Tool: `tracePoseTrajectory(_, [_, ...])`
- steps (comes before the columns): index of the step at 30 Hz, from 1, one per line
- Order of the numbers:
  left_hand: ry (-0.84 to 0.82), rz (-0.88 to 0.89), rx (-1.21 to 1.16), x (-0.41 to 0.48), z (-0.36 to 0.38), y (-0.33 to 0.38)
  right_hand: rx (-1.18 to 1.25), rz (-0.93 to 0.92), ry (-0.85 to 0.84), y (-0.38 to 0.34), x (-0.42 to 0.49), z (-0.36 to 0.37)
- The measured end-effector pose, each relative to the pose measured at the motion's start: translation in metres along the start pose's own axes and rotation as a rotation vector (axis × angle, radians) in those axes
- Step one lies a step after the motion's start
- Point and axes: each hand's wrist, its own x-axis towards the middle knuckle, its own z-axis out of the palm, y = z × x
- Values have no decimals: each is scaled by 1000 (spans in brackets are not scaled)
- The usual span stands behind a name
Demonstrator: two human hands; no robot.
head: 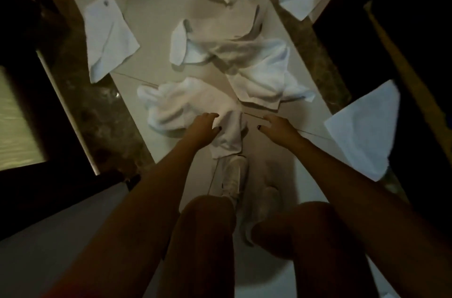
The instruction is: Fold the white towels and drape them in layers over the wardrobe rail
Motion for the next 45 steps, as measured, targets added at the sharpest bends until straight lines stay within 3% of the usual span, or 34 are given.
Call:
tracePoseTrajectory(6, [2, -51, 9, 98, 42, -51, -1, -22, -21, -3, 103, 71])
tracePoseTrajectory(10, [-71, -58, 82, 131, 74, -77, -24, 106, 43, 6, 147, 120])
tracePoseTrajectory(13, [49, -56, 93, 135, 83, -90, 149, 162, 106, 5, 154, 132])
tracePoseTrajectory(17, [157, -92, -112, 120, 68, -94, 222, 70, 157, -1, 137, 120])
tracePoseTrajectory(23, [92, -45, -443, 56, 41, -54, 304, -80, 165, -53, 69, 61])
tracePoseTrajectory(29, [227, -25, -772, -42, -17, 4, 383, -216, 177, -111, -38, -18])
tracePoseTrajectory(37, [373, 7, -961, -193, -146, 72, 445, -282, 310, -173, -200, -111])
tracePoseTrajectory(41, [428, 136, -958, -277, -214, 110, 498, -273, 345, -192, -287, -158])
tracePoseTrajectory(45, [398, 319, -881, -349, -269, 153, 504, -415, 487, -206, -376, -197])
